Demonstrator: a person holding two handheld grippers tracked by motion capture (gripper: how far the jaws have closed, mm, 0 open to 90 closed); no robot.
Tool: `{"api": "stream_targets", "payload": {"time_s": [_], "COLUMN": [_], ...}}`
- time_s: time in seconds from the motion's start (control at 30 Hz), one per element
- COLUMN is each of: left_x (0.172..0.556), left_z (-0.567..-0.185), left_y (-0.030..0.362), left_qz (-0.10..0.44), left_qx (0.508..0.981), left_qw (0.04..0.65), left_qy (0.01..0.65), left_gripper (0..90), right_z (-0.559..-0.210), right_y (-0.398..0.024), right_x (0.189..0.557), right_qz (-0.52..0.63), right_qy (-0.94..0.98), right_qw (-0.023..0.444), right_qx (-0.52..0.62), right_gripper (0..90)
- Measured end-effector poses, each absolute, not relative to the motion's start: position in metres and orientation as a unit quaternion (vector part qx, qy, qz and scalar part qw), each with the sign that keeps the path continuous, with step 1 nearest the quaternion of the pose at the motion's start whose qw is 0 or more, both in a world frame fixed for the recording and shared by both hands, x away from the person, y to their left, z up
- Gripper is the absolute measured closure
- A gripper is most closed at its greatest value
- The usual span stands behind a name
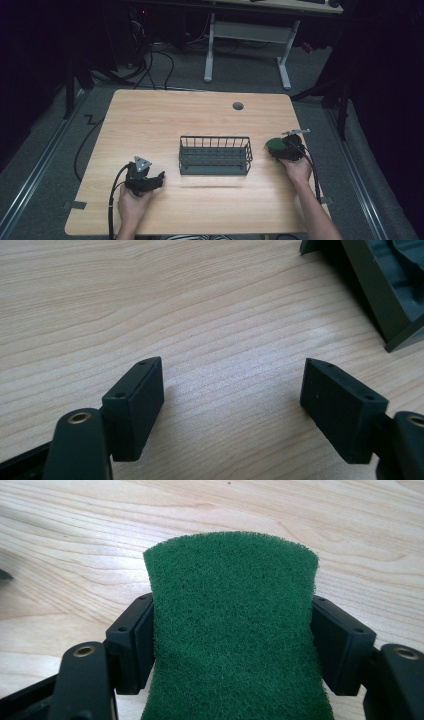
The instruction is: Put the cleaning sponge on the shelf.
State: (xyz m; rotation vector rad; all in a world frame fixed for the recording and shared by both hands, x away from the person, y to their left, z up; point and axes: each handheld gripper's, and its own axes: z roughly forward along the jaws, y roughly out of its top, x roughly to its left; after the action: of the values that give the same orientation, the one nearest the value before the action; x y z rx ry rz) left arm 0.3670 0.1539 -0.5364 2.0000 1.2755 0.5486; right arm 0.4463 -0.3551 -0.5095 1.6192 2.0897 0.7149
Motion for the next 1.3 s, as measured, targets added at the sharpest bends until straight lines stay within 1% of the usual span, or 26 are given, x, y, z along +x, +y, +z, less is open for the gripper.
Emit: {"api": "stream_targets", "payload": {"time_s": [0.5,0.7,1.03,1.3], "left_x": [0.367,0.367,0.367,0.367], "left_z": [-0.536,-0.536,-0.536,-0.536], "left_y": [0.154,0.154,0.154,0.154], "left_qz": [0.211,0.211,0.211,0.211], "left_qx": [0.771,0.770,0.770,0.770], "left_qw": [0.347,0.347,0.347,0.347], "left_qy": [0.491,0.492,0.492,0.492], "left_gripper": [26.2,26.5,26.6,26.6], "right_z": [-0.487,-0.472,-0.455,-0.440], "right_y": [-0.350,-0.348,-0.348,-0.344], "right_x": [0.432,0.420,0.407,0.395], "right_qz": [0.295,0.313,0.338,0.353], "right_qy": [0.750,0.750,0.745,0.750], "right_qw": [0.206,0.219,0.216,0.224], "right_qx": [0.556,0.540,0.532,0.513], "right_gripper": [29.4,29.4,29.6,29.6]}}
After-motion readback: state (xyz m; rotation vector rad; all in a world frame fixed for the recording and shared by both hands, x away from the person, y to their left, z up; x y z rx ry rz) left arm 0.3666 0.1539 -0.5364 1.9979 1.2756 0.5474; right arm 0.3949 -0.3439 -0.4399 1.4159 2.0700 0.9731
